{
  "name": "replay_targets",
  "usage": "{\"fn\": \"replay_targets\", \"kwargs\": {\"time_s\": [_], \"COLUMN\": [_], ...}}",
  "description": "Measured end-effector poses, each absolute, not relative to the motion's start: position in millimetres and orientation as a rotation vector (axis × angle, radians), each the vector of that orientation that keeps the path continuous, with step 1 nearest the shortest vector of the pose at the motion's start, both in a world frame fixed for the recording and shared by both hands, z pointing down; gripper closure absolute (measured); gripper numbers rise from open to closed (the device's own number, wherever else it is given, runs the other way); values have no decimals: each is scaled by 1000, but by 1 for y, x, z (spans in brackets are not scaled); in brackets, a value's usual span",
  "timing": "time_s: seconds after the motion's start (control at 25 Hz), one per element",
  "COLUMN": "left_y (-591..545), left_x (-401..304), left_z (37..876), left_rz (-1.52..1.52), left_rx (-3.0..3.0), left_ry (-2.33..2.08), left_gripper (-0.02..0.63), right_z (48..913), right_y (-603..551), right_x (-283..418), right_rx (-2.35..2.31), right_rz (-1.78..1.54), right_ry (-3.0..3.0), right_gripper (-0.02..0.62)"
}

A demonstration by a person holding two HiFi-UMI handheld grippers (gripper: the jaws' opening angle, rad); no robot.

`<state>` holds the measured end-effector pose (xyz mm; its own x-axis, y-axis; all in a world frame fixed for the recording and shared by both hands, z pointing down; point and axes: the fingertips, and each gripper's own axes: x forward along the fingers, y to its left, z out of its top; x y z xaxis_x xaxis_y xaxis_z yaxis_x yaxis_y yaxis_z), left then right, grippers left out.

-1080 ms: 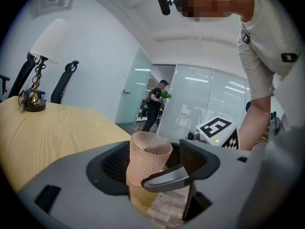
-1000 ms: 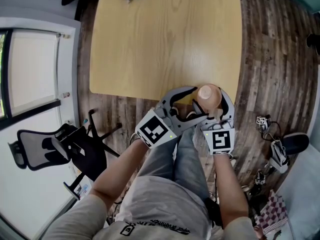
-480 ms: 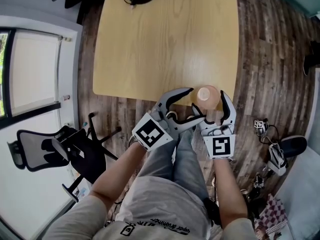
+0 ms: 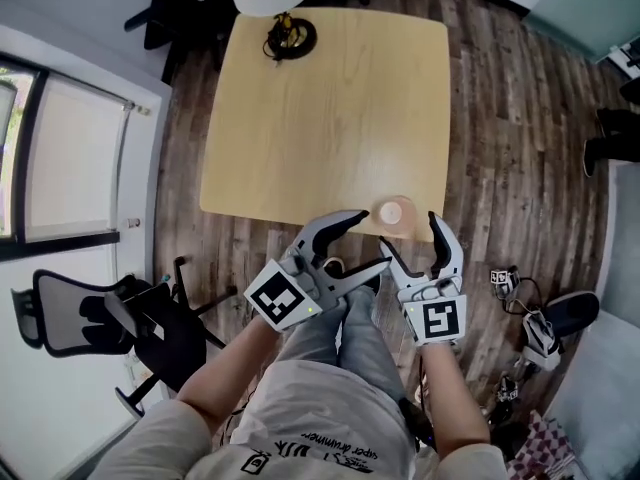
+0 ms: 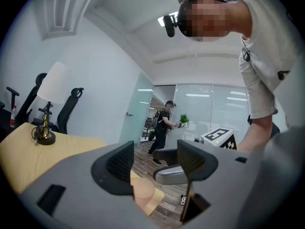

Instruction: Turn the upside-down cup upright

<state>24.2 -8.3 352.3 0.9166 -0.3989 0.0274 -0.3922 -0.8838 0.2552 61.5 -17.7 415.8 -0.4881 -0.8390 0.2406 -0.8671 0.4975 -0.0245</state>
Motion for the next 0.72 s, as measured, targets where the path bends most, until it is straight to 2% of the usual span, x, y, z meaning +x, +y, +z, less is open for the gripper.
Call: {"fn": "replay_targets", "kwargs": {"time_s": [0.08, 0.12, 0.2, 0.32, 0.44, 0.72], "left_y": [-4, -1, 4, 16, 30, 61], "left_x": [20, 18, 13, 5, 2, 3], "left_z": [332, 321, 303, 283, 267, 236], "left_rz": [-69, -86, -113, -112, -101, -96], "left_rx": [2824, 2823, 2818, 2815, 2811, 2771], "left_ry": [-610, -621, -643, -673, -687, -676], "left_gripper": [369, 418, 479, 566, 589, 597], "right_z": [398, 387, 365, 335, 308, 267], "right_y": [-10, -6, 3, 20, 37, 71], "right_x": [63, 64, 65, 64, 64, 57], "right_rx": [1459, 1465, 1478, 1492, 1509, 1542], "right_rz": [255, 269, 282, 319, 343, 402], "right_ry": [-2566, -2585, -2615, -2648, -2669, -2692], "right_gripper": [236, 306, 407, 494, 544, 564]}}
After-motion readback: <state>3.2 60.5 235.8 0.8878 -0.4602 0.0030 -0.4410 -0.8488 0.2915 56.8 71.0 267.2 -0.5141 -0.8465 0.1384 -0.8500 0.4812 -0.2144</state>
